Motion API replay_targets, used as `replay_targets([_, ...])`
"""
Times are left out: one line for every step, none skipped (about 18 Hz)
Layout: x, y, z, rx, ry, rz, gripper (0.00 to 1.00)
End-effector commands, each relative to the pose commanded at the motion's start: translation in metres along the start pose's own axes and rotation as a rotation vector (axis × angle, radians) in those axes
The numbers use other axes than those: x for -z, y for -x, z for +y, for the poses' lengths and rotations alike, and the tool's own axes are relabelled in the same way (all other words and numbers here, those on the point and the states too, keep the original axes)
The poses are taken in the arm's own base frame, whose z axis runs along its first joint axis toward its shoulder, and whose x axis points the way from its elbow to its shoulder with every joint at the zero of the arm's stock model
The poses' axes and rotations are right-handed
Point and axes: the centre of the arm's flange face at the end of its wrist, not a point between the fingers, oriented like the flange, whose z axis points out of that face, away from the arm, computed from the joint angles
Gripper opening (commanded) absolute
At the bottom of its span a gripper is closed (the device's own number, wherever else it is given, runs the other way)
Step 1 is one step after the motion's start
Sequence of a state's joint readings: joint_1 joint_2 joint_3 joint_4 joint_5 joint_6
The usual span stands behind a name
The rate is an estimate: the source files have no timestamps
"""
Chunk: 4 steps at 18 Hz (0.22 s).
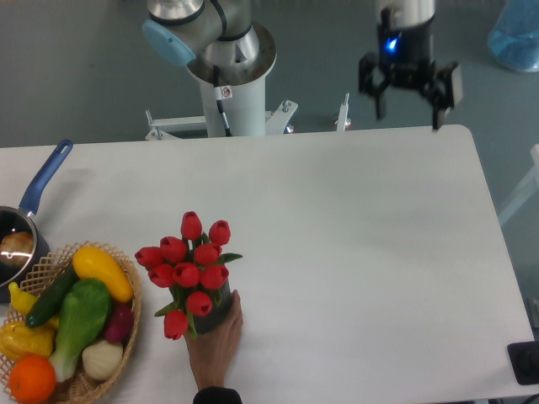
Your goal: Insert the flowers into the vase
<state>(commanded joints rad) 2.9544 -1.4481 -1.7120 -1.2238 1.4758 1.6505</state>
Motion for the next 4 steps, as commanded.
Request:
replay_targets([0.0015, -0.0009, 0.0046, 0.001, 0.001, 0.005, 1.0])
replay_targets([0.003, -0.0012, 0.0099, 0.007, 0.002, 0.004, 1.0])
replay_targets([0.0023, -0.0013, 0.0108, 0.008, -0.003, 0.005, 1.0])
replay_targets([0.0033, -0.0011, 0.0104, 0.01, -0.013, 0.001, 1.0])
